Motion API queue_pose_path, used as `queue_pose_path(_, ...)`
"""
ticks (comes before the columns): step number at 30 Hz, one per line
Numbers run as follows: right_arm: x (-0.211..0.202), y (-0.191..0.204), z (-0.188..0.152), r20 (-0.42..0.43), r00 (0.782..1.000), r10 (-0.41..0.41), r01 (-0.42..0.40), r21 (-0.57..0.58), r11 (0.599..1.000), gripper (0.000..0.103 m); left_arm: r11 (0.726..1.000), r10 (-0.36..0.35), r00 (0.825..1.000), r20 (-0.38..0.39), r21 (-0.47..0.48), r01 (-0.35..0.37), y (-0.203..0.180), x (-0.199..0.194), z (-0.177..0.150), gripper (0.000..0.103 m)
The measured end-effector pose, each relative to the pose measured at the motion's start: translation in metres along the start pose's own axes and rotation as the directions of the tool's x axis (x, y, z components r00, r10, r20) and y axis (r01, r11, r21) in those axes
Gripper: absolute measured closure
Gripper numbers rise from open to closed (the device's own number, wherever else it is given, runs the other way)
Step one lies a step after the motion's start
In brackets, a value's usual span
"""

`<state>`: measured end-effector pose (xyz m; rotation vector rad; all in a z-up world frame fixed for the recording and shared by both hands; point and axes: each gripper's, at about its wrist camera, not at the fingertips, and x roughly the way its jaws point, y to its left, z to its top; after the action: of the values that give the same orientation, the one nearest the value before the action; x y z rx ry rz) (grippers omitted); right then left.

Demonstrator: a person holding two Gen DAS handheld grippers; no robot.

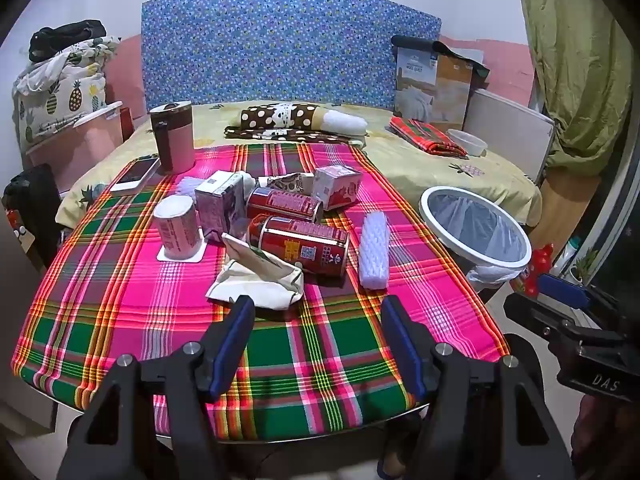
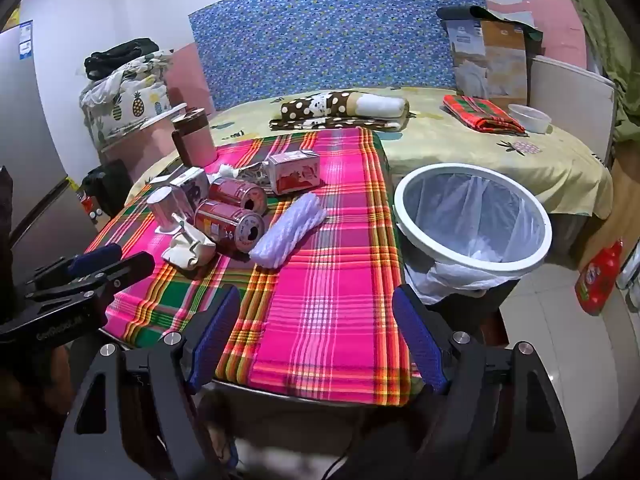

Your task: Collect trash

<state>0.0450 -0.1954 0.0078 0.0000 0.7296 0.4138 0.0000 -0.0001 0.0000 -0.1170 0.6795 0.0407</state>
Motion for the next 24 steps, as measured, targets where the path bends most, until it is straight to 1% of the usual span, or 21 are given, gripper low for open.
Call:
queue_pose_path(3, 0.0001, -0.0003, 0.0005, 0.001, 1.0, 0.003, -0.003, 0.002, 1.0, 0.024, 1.0, -0.009, 1.0, -0.002, -0.006, 0.009, 0.0004, 0.0001, 0.0, 0.035)
queue_pose_path(24, 0.0012, -0.0003, 0.0012, 0.0, 1.0, 0.005, -0.005, 0.004, 1.0, 0.024, 1.0, -0.002, 1.0, 0.006, 0.004, 0.002, -0.0023, 0.0004, 0.0017, 0.035)
